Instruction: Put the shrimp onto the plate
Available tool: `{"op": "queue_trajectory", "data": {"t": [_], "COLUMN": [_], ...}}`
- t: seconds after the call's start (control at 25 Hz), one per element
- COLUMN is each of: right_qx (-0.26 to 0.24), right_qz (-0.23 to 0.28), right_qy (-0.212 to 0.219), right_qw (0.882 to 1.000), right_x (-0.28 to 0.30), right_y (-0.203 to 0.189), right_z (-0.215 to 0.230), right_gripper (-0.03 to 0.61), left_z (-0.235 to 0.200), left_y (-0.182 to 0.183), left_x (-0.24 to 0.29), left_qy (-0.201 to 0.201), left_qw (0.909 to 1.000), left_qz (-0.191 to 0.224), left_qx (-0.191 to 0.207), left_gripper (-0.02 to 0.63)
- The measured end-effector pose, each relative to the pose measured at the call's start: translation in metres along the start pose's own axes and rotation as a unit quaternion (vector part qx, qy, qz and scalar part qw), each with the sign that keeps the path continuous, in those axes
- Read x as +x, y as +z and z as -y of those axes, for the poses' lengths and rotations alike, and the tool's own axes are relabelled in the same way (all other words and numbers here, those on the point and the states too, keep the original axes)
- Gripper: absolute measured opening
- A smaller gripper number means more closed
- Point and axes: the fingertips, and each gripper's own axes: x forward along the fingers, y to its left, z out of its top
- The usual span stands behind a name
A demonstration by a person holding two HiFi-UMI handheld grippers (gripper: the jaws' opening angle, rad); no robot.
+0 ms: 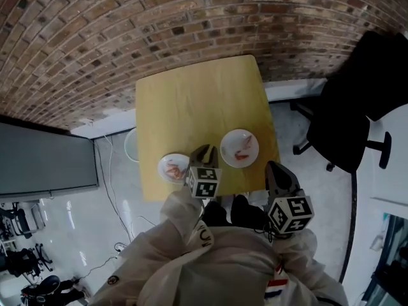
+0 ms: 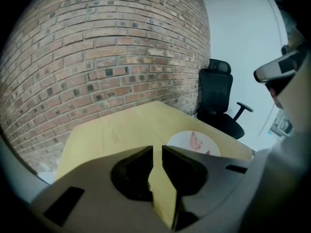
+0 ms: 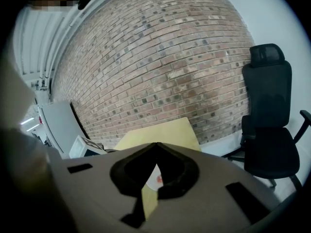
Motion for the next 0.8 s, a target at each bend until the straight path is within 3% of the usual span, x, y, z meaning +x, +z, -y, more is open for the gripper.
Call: {"op": "queue_trajectory", "data": {"t": [0.8], "right_qx": [-0.032], "right_qz": [-0.008], "right_qy": [0.047], "right_qw": [0.998], "right_x": [0.043], "right_y": [-0.024], "right_z": [-0.148], "right_gripper": [0.023], "left_z": [-0.121], "left_y": [-0.066], "left_x": [-0.104], "left_qy": [0.042], "left_qw": [0.9981], "left_qz": [0.017], "left_qx": [-0.041], "left_gripper": [0.061]}}
